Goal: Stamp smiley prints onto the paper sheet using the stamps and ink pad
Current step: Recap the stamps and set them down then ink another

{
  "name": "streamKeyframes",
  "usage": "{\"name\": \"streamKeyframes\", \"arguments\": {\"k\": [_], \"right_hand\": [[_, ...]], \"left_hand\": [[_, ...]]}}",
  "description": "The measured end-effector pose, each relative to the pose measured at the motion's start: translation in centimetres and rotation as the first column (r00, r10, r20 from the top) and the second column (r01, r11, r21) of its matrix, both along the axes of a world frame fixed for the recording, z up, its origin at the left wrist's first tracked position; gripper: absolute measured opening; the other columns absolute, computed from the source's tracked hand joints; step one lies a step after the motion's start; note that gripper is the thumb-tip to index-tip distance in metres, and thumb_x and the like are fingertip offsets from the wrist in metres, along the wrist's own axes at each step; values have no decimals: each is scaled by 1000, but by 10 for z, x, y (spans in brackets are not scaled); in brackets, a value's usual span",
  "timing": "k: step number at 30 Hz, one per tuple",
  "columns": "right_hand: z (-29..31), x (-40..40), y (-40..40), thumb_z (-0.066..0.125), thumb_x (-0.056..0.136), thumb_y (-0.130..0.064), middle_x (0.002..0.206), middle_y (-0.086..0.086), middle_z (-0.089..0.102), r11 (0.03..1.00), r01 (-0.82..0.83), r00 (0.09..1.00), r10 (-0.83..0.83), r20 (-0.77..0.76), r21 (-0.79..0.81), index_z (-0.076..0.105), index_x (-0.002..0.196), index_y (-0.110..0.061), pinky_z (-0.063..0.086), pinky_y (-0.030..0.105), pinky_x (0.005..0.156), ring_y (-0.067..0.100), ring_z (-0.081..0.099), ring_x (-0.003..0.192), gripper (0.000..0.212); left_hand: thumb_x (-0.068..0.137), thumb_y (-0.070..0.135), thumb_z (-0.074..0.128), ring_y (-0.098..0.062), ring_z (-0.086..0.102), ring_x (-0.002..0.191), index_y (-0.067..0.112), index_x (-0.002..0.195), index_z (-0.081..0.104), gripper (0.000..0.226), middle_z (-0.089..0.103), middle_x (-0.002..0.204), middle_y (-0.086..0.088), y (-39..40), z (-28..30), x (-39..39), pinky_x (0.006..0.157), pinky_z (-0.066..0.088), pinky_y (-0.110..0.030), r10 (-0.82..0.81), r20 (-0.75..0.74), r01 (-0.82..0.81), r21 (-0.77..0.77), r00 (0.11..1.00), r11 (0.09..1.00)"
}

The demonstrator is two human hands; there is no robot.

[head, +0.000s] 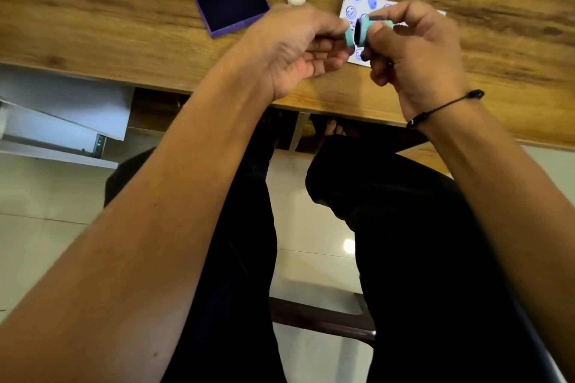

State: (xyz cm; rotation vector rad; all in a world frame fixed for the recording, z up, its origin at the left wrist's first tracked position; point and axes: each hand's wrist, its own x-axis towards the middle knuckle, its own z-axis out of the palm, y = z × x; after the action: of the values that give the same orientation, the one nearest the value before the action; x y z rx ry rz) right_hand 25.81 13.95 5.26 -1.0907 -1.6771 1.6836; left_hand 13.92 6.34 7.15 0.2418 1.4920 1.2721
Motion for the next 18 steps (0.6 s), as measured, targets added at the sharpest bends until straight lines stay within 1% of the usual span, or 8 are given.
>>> {"name": "streamKeyframes", "arguments": {"k": [2,4,6,10,12,15,16,18], "right_hand": [[3,-6,0,55,81,-8,49,-3,58,997,-35,999,34,24,69,57,73,-20,33,21,38,15,43,40,14],[4,-9,1,56,78,-11,42,-8,59,991,-67,997,63,39,114,56,73,-22,33,20,37,11,44,37,12],[5,-11,1,55,78,-11,40,-11,60,986,-87,996,81,48,140,56,73,-22,33,18,36,6,44,34,12],[7,-13,3,55,80,-7,41,-11,60,977,-146,988,137,69,154,55,73,-21,34,18,36,2,47,35,16],[10,-15,2,54,80,-5,46,-8,60,965,-191,981,179,81,180,54,72,-22,35,18,38,1,49,37,19],[15,-22,3,53,81,-6,61,0,58,936,-239,969,213,123,257,51,72,-24,38,15,42,-2,52,40,20],[18,-26,3,54,81,-6,63,-1,58,923,-253,965,220,142,291,52,74,-22,38,14,43,-3,52,41,17],[22,-33,6,54,83,-9,67,-5,58,881,-311,946,248,211,357,56,84,-11,40,11,47,-5,56,47,3]], "left_hand": [[85,1,59,-18,62,63,-7,87,63,9,65,73,-15,-1,1,-1,62,57,-22,5,-6,-5,8,1000,1000],[85,-1,59,-18,61,63,-8,87,62,8,64,73,-15,-1,1,-2,61,56,-20,17,-21,-16,17,1000,1000],[85,-1,58,-18,60,64,-6,81,62,7,64,73,-15,-1,1,-3,60,55,-20,23,-36,-22,27,999,999],[86,-2,57,-20,58,66,0,71,61,16,62,70,-14,-1,-1,-4,66,53,-24,20,-100,-17,29,995,999],[87,-3,56,-20,59,65,1,70,61,18,62,70,-14,-2,-2,-6,62,53,-22,30,-104,-26,45,994,999],[87,-5,54,-19,58,65,-1,74,61,15,62,77,-17,-5,0,-11,58,53,-19,72,-72,-66,81,995,995],[88,-5,54,-19,57,67,-2,76,61,14,62,80,-18,-6,1,-13,57,52,-19,91,-58,-85,94,994,992],[89,-3,52,-19,55,68,-4,81,60,12,60,85,-20,-7,2,-16,57,50,-19,125,-19,-121,129,992,984]]}}
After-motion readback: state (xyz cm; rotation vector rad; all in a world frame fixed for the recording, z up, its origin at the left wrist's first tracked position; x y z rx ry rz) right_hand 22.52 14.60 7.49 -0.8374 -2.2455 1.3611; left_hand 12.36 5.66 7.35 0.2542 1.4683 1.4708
